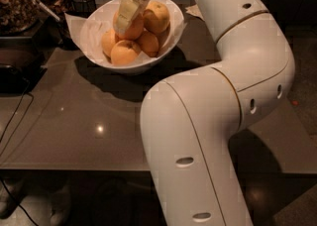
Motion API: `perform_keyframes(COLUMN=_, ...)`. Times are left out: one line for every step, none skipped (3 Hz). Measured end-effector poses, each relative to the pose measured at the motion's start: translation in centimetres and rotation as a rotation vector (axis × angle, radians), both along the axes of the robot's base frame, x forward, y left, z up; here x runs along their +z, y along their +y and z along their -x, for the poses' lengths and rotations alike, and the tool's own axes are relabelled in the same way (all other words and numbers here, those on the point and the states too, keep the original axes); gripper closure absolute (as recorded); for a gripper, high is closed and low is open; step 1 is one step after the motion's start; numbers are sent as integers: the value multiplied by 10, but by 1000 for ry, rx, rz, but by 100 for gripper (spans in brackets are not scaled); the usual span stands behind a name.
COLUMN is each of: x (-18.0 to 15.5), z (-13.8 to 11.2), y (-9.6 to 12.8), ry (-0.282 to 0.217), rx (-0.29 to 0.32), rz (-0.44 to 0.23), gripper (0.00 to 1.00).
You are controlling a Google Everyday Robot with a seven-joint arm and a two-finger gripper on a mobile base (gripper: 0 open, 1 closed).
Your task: Pick orange from white bowl
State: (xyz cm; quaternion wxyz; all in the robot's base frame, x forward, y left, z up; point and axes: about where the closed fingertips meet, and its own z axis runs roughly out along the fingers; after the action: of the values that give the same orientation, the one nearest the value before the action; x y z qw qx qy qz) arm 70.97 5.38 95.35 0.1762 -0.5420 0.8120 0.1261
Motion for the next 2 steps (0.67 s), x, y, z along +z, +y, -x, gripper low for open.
perform_keyframes(x=-3, z=-1, y=1, ry=4, rx=0, rz=5, gripper=30)
perform_keyframes(x=-3, z=-1, y=1, ry=4, rx=0, rz=5, gripper=28)
